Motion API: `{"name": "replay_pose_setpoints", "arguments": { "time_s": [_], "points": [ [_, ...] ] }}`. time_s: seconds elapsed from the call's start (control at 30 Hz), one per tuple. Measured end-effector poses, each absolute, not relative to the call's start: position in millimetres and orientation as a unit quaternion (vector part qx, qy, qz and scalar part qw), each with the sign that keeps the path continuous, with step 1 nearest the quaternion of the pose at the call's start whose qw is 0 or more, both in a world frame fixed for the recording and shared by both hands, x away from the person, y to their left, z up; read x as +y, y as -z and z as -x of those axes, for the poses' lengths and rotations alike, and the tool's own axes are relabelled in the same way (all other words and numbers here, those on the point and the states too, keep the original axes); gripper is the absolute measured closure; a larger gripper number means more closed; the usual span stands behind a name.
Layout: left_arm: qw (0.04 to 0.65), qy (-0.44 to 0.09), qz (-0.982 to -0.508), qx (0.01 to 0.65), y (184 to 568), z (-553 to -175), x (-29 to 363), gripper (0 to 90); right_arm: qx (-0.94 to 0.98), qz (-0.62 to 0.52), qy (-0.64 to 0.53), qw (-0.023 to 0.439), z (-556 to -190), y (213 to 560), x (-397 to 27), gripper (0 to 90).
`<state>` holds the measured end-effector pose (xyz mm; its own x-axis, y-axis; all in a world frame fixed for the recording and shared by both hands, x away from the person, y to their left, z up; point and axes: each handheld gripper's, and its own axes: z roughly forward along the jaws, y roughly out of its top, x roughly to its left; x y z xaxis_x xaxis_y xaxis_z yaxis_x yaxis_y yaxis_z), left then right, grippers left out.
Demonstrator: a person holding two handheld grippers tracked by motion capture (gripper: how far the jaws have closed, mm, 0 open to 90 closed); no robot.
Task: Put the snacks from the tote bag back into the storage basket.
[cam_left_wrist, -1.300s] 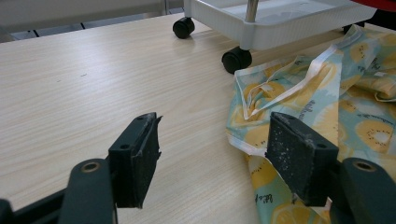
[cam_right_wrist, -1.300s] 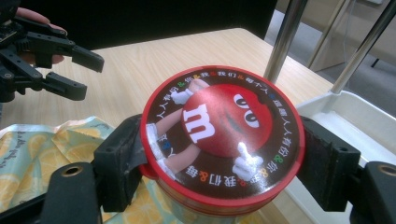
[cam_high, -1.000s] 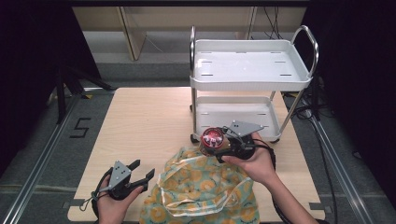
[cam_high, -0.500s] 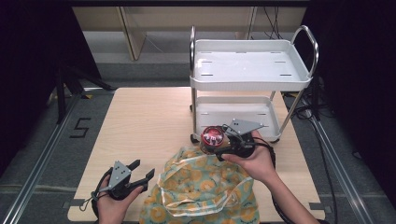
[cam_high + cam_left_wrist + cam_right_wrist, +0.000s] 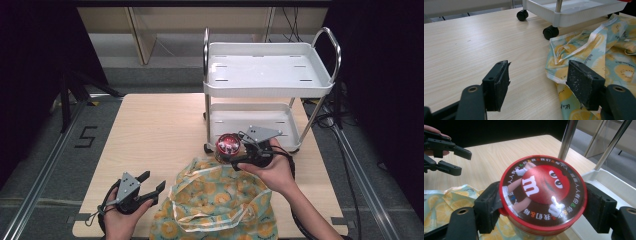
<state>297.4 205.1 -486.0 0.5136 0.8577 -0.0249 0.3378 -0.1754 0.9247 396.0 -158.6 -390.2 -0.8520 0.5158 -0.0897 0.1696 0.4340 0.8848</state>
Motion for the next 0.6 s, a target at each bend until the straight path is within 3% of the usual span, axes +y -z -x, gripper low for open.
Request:
{"name": "replay_pose_setpoints", "arguments": {
  "time_s": [0.6],
  "points": [
    [0.490,-0.266,-0.719,0.415,485.7,-297.3,205.3,33.9,0.833,-0.201,-0.483,0.179,-401.0,387.2,-156.8,26.1]
  ]
}}
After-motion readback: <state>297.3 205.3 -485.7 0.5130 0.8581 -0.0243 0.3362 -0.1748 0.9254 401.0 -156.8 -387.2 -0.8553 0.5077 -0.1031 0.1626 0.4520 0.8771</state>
